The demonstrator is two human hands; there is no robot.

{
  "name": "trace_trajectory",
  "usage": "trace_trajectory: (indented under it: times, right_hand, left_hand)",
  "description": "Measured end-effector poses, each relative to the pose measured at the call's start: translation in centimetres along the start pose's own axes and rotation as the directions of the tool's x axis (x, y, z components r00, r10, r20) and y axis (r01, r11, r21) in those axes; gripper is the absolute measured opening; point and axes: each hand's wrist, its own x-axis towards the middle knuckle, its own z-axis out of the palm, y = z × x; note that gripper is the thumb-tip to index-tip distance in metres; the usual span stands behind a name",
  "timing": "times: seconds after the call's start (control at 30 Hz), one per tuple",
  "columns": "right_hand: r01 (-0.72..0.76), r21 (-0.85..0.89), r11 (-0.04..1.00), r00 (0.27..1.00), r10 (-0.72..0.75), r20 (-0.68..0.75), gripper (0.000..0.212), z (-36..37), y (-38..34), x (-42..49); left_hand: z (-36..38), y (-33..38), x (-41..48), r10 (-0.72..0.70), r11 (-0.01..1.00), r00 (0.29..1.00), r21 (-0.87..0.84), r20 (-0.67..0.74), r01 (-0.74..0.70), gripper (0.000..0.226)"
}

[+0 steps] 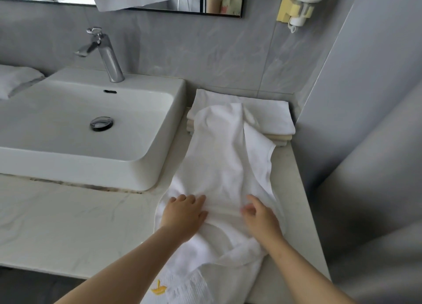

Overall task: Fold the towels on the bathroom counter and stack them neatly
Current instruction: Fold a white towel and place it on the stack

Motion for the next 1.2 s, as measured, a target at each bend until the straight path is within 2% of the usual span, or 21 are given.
trace_trajectory:
  times: [0.07,0.13,0.2,0.27,0.3,0.37,0.43,0.5,0.6,0.7,0.77,0.83,0.9,0.97,1.0,1.03,1.1,1.2]
  right_hand:
    - [-0.112,0.151,0.982,0.994,0.108,0.033,0.043,-0.8,0.2,0.3]
    - [-0.134,0.014,0.991,0.988,0.132,0.086,0.034,-1.5,0.0,0.3]
    - [-0.076,-0.219,0.973,0.995,0.088,0.045,0.026,-1.6,-0.2,0.2]
    - [0.021,-0.377,0.926,0.995,-0.055,-0.080,0.025,-1.3,-0.3,0.0]
    - [0.077,-0.420,0.904,0.987,-0.130,-0.098,0.025,-1.1,-0.2,-0.2]
    - [0.158,-0.465,0.871,0.983,-0.185,-0.013,0.038,-0.6,0.2,-0.4]
    - [0.159,-0.517,0.841,0.986,-0.159,0.044,0.052,-0.6,0.6,-0.6]
    - [0.119,-0.473,0.873,0.990,-0.143,-0.013,0.057,-1.1,0.6,-0.6]
    - [0.014,-0.263,0.965,1.000,-0.016,-0.004,0.058,-1.6,0.2,-0.2]
    - [-0.021,-0.345,0.938,0.998,0.041,0.051,0.043,-1.5,-0.1,0.0]
    - [0.017,-0.417,0.909,1.000,-0.020,-0.004,0.040,-1.2,-0.2,0.0]
    - [0.063,-0.509,0.859,0.990,-0.119,-0.078,0.039,-1.2,-0.1,0.3]
    - [0.084,-0.530,0.844,0.986,-0.148,-0.080,0.040,-1.2,0.2,0.6]
    - [0.076,-0.501,0.862,0.996,-0.085,0.006,0.052,-1.3,0.5,0.9]
    - [0.070,-0.502,0.862,0.997,-0.052,0.051,0.057,-1.2,0.6,1.2]
    - [0.072,-0.516,0.854,0.996,-0.034,0.083,0.058,-1.1,0.7,1.3]
    - [0.074,-0.540,0.839,0.996,-0.032,0.088,0.056,-1.0,0.8,1.7]
    - [0.034,-0.524,0.851,0.999,-0.048,-0.014,0.040,-1.9,0.4,2.5]
  left_hand:
    - [-0.7,0.3,-0.1,-0.006,0.998,1.000,0.057,-0.008,0.007,0.045]
    - [-1.4,0.5,0.2,-0.027,0.997,1.000,0.079,0.011,0.026,0.042]
    - [-1.9,0.7,0.8,-0.041,0.996,0.999,0.084,0.022,0.039,0.041]
    - [-2.1,0.8,1.3,-0.012,0.997,0.999,0.082,-0.033,0.015,0.037]
    - [-2.0,0.9,1.5,0.016,0.998,0.999,0.056,-0.047,-0.014,0.035]
    - [-1.4,1.0,1.6,0.083,0.995,0.997,-0.057,0.009,-0.082,0.043]
    - [-0.9,1.0,1.7,0.100,0.987,0.985,-0.142,0.139,-0.081,0.060]
    - [-0.8,1.0,1.6,0.074,0.993,0.983,-0.098,0.169,-0.058,0.067]
    - [-1.4,0.8,1.7,0.055,0.998,0.992,-0.036,0.110,-0.051,0.077]
    - [-2.3,0.8,2.1,0.057,0.998,0.989,0.020,0.140,-0.060,0.077]
    - [-2.8,0.7,2.3,0.044,0.997,0.970,0.045,0.238,-0.056,0.069]
    - [-3.2,0.5,2.5,0.018,1.000,0.963,-0.004,0.271,-0.018,0.063]
    - [-3.5,0.3,2.8,0.022,0.999,0.984,-0.033,0.177,-0.016,0.057]
    - [-3.1,0.1,3.4,0.090,0.996,0.995,-0.017,0.035,-0.090,0.050]
    - [-2.7,-0.1,3.7,0.128,0.991,0.992,-0.033,0.011,-0.127,0.049]
    - [-2.2,-0.2,4.0,0.145,0.987,0.989,-0.072,0.026,-0.143,0.051]
    - [-1.1,-0.5,4.5,0.106,0.984,0.984,-0.156,0.142,-0.084,0.062]
    - [-0.2,-1.4,5.2,0.072,0.990,0.967,-0.134,0.245,-0.040,0.067]
